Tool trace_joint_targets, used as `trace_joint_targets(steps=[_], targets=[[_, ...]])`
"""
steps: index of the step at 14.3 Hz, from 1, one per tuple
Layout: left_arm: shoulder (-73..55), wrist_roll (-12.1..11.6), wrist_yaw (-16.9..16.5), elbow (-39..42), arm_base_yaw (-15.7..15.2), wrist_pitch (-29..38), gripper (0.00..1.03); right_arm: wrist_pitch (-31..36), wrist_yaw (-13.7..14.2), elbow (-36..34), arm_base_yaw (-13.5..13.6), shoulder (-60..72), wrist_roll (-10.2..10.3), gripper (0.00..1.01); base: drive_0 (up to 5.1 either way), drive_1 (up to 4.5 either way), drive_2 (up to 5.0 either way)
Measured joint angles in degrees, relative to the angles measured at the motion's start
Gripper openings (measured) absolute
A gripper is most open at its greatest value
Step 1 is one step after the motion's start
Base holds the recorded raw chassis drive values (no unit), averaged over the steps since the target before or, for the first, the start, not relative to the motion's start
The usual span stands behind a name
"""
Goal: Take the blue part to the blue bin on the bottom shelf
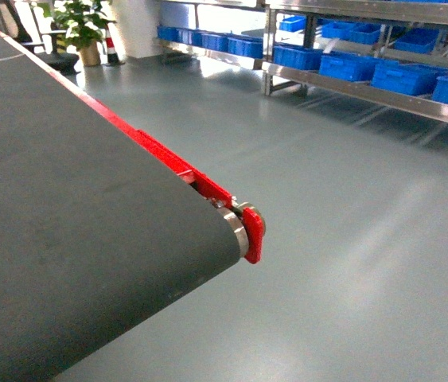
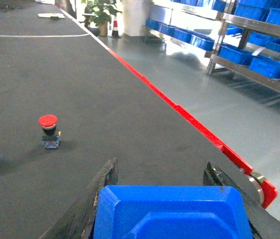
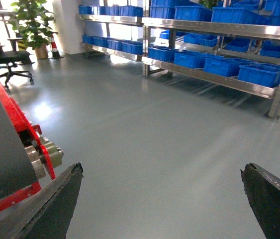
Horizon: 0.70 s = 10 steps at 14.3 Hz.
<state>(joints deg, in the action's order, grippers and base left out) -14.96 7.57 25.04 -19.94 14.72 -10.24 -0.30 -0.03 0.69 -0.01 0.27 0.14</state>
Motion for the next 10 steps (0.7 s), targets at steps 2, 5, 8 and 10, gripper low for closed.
trace_joint_targets(steps=[2, 5, 8, 10], targets=[[0.0, 0.0, 0.0, 0.0, 0.0, 0.0, 0.43, -0.02, 0.0, 0.0, 0.0, 0.0, 0.0, 0.98, -1.5, -1.5, -1.5], [0.0, 0.0, 0.0, 0.0, 0.0, -0.02, 0.43, -0.02, 0.0, 0.0, 0.0, 0.0, 0.0, 0.98, -1.5, -1.5, -1.5], [0.0, 0.0, 0.0, 0.0, 0.0, 0.0, 0.43, -0.02, 0.0, 0.0, 0.0, 0.0, 0.0, 0.98, -1.5, -1.5, -1.5], [0.0, 0.0, 0.0, 0.0, 0.0, -0.02, 0.43, -0.02, 0.0, 0.0, 0.0, 0.0, 0.0, 0.98, -1.5, -1.5, -1.5]])
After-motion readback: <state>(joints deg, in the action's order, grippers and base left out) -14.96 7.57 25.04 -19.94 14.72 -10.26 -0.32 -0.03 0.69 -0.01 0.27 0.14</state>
